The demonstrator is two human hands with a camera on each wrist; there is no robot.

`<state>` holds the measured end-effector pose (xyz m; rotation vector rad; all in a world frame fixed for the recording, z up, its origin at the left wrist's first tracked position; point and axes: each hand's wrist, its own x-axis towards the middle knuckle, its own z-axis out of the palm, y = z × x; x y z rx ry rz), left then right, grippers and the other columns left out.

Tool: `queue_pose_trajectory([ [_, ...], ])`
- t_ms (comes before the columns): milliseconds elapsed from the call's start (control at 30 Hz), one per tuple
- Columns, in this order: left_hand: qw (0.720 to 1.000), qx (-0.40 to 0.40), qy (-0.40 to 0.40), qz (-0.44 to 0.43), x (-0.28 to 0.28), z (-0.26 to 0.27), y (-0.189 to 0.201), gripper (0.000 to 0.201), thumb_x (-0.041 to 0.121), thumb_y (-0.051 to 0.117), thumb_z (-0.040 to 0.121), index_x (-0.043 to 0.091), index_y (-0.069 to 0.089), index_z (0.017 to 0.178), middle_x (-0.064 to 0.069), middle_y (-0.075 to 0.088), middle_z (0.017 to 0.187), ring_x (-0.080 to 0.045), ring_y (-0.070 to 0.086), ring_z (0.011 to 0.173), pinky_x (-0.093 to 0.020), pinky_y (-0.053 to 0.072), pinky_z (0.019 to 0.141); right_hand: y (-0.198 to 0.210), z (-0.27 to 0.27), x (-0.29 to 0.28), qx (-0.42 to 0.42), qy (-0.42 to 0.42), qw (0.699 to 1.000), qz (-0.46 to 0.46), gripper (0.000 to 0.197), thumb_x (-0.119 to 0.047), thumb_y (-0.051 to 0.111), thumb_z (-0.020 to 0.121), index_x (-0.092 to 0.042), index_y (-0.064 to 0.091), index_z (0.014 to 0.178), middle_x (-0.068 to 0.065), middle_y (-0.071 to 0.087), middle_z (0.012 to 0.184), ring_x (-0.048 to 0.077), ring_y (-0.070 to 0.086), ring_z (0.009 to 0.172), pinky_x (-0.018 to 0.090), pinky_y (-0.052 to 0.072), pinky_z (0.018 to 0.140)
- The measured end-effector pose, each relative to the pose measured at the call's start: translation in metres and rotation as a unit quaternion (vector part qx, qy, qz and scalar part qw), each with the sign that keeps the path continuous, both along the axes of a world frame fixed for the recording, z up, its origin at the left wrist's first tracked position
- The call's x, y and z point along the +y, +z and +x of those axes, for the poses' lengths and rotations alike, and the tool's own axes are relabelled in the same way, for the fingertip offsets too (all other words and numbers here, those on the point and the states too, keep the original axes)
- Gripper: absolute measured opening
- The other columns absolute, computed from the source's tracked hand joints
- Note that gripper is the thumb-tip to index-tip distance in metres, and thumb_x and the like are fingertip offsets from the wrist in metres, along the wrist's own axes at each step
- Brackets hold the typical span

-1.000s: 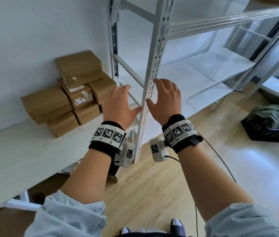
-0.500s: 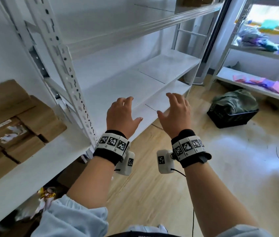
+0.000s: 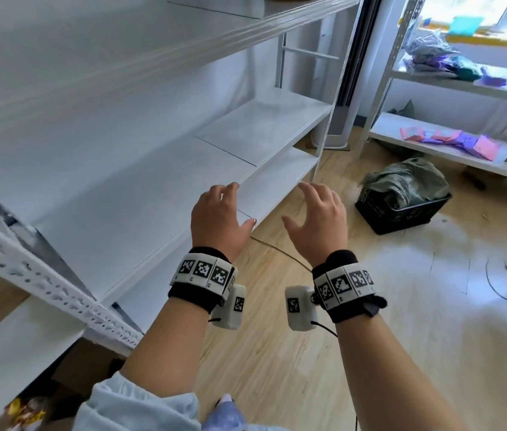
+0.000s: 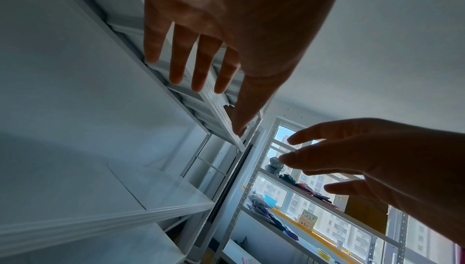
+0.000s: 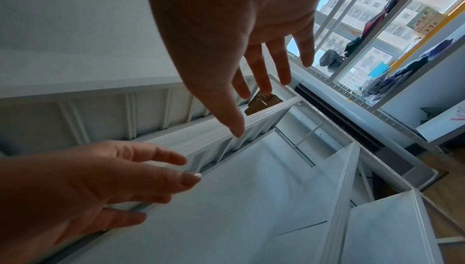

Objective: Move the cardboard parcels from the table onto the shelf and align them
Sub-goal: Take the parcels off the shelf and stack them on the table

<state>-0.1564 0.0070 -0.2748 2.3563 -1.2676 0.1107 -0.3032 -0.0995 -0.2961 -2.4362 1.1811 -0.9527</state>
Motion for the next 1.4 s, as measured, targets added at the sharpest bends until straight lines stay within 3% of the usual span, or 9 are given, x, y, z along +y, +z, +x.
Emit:
queue_pose_trajectory([
  [267, 0.999, -0.002, -0.037, -0.024, -0.148, 0.066, -0.001, 0.072, 0.042, 0.075, 0.083, 0.017, 0.044, 0.143, -0.007, 0.051, 0.138, -0.027, 0.049, 0.124, -0.036, 0.04, 0.103, 0.001, 0.067, -0.141, 0.034, -0.014, 0.999, -0.021, 0.062, -0.032, 0.078, 0.078, -0.013, 0.056, 0.133, 0.01, 0.057, 0.134, 0.032, 0.05, 0.124, 0.048, 0.04, 0.105],
  [467, 0.996, -0.007, -0.071, -0.055, -0.27, 0.118, 0.027, 0.072, 0.04, 0.075, 0.083, 0.017, 0.043, 0.143, -0.007, 0.051, 0.138, -0.027, 0.049, 0.124, -0.037, 0.04, 0.103, 0.039, 0.121, -0.259, 0.029, -0.037, 0.997, -0.054, 0.061, -0.032, 0.078, 0.078, -0.014, 0.056, 0.132, 0.008, 0.058, 0.129, 0.031, 0.052, 0.121, 0.048, 0.043, 0.103],
  [867, 0.988, -0.035, -0.099, -0.109, -0.462, 0.145, 0.046, 0.075, 0.039, 0.079, 0.079, 0.015, 0.046, 0.142, -0.008, 0.053, 0.135, -0.028, 0.051, 0.122, -0.038, 0.041, 0.101, 0.043, 0.144, -0.444, -0.014, -0.062, 0.996, -0.067, 0.061, -0.032, 0.078, 0.077, -0.015, 0.056, 0.131, 0.008, 0.056, 0.133, 0.03, 0.051, 0.124, 0.049, 0.042, 0.104],
  [1100, 0.988, -0.084, -0.04, -0.122, -0.579, 0.147, 0.059, 0.075, 0.038, 0.079, 0.079, 0.014, 0.046, 0.142, -0.009, 0.053, 0.135, -0.029, 0.051, 0.122, -0.039, 0.041, 0.101, 0.062, 0.162, -0.588, -0.056, 0.01, 0.996, -0.073, 0.063, -0.032, 0.079, 0.078, -0.014, 0.054, 0.133, 0.01, 0.053, 0.138, 0.032, 0.049, 0.127, 0.05, 0.042, 0.105],
  [1400, 0.971, -0.162, 0.037, -0.174, -0.72, 0.146, 0.141, 0.078, 0.034, 0.083, 0.075, 0.013, 0.047, 0.142, -0.009, 0.055, 0.136, -0.029, 0.05, 0.126, -0.04, 0.041, 0.104, 0.133, 0.195, -0.744, -0.081, 0.134, 0.982, -0.106, 0.065, -0.033, 0.077, 0.078, -0.016, 0.052, 0.135, 0.009, 0.049, 0.142, 0.033, 0.047, 0.129, 0.052, 0.043, 0.104],
])
